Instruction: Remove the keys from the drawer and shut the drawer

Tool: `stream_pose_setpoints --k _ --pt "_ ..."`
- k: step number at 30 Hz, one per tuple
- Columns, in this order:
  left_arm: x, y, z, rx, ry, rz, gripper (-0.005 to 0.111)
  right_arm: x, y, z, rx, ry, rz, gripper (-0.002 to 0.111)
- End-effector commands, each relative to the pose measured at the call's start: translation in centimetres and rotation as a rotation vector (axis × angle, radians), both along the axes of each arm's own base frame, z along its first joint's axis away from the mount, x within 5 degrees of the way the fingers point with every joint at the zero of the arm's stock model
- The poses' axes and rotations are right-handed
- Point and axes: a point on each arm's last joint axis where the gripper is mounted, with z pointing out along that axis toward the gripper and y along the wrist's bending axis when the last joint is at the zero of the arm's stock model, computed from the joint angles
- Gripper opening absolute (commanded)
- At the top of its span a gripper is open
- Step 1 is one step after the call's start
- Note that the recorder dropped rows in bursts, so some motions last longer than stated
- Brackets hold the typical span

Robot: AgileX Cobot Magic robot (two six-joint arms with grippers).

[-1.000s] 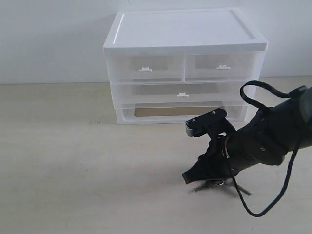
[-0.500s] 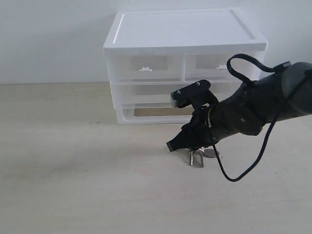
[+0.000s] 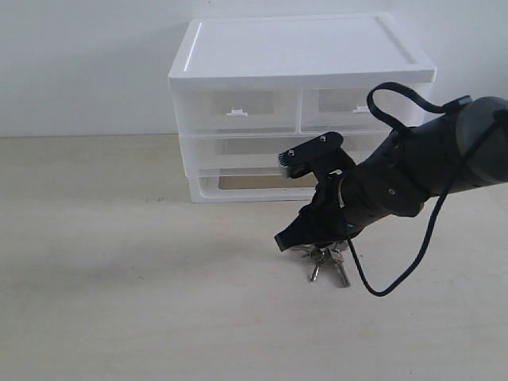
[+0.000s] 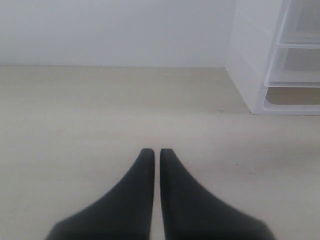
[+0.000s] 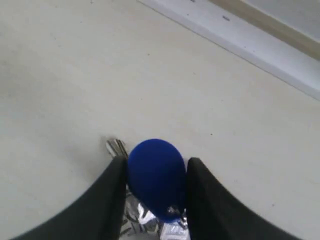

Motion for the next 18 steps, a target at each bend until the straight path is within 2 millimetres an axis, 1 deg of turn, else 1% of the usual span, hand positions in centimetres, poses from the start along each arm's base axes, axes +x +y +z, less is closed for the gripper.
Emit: stream_pose_setpoints --k 1,4,6,8,9,11,13,15,17,18 --pt "0.0 0.0 -0.1 -0.004 -0.001 -0.001 0.004 -0.8 1.8 0.2 -0.007 -0.035 0.099 0.042" --pt "0.0 0.0 -0.1 -0.004 -0.001 -0.001 0.004 -1.0 2.2 1.0 0.008 -0.060 0.117 0.043" --pt "0.0 0.0 -0.1 -0.004 -0.001 -0.001 0.004 -1.3 1.9 2.7 0.012 -0.078 0.103 0.042" --pt "0.0 0.0 -0.1 -0.004 -0.001 -0.001 0.004 -2.0 1.1 5.0 -0.006 -0.086 0.080 0.041" --pt "0.0 0.0 -0.1 -0.004 -0.001 -0.001 0.004 -2.6 0.5 6.9 -0.002 -0.097 0.059 0.034" --pt "0.0 0.0 -0.1 -0.004 -0.001 -0.001 0.004 -3.5 -0.3 9.0 -0.001 -0.118 0.043 0.019" --pt "0.0 0.0 -0.1 -0.004 -0.001 -0.001 0.004 -4.8 -1.0 11.1 0.023 -0.162 0.045 0.000" --pt "0.0 0.0 -0.1 -0.004 -0.001 -0.001 0.004 -6.3 -1.4 12.9 0.070 -0.221 0.063 0.000" --pt "0.0 0.0 -0.1 -0.004 -0.001 -0.001 0.004 -8.3 -2.0 15.0 0.140 -0.299 0.089 0.000" --pt "0.0 0.0 -0.1 -0.004 -0.001 -0.001 0.004 -9.2 -2.3 15.6 0.167 -0.325 0.099 0.000"
